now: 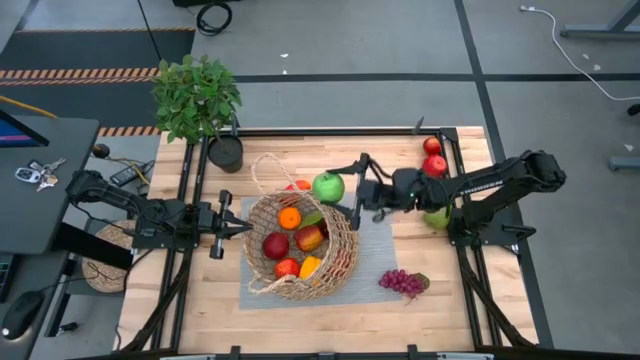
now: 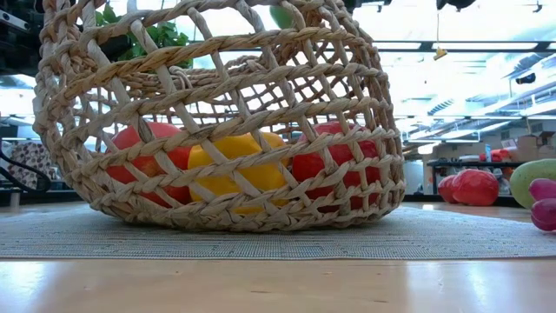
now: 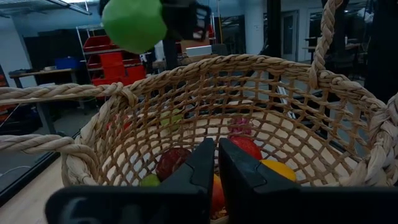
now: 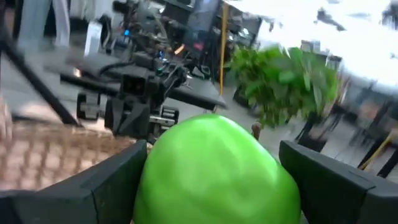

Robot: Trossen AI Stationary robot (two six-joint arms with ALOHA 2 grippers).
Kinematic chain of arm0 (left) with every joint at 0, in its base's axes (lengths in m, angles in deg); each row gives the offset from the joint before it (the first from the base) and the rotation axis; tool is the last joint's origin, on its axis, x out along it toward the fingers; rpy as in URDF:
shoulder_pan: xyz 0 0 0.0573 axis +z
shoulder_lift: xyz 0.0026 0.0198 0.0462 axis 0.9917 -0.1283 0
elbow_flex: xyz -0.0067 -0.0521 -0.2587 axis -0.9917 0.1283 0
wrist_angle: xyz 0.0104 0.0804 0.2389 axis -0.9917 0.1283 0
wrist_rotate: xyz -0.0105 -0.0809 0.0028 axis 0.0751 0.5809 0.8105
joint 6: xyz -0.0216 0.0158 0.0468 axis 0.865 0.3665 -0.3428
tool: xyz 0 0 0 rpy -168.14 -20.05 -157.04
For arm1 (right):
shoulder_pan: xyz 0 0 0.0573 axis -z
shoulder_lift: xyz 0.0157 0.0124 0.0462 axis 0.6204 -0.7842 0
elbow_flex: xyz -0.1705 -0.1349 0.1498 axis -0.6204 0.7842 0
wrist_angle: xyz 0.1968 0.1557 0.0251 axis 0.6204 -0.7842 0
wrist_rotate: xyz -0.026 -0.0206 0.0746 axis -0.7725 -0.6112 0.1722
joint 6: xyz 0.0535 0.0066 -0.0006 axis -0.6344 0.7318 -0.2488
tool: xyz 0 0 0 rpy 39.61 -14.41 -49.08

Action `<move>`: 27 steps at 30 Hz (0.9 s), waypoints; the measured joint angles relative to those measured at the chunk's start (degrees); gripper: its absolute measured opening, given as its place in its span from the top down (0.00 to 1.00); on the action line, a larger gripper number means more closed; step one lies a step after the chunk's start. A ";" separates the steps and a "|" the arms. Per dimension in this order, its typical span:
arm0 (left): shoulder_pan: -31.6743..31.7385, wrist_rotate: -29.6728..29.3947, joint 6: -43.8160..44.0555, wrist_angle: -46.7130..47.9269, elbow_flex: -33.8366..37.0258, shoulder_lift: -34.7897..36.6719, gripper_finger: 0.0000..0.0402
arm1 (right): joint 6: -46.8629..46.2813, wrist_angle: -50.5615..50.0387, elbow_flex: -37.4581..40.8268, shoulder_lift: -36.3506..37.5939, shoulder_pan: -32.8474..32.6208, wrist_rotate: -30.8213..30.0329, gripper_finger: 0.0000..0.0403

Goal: Build produce basket
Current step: Put the green apple into the brown woven basket

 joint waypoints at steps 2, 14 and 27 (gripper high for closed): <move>0.00 0.00 0.00 0.01 0.00 0.02 0.93 | 8.31 -0.17 -0.02 -0.29 -0.98 -0.22 0.11; -0.02 0.00 0.00 0.00 0.02 0.00 0.92 | 51.53 -0.86 -0.02 -0.27 -5.75 -3.92 0.11; 0.00 -0.02 0.00 0.00 0.00 0.02 0.91 | 56.47 8.57 -0.02 -0.23 -6.11 -2.94 0.11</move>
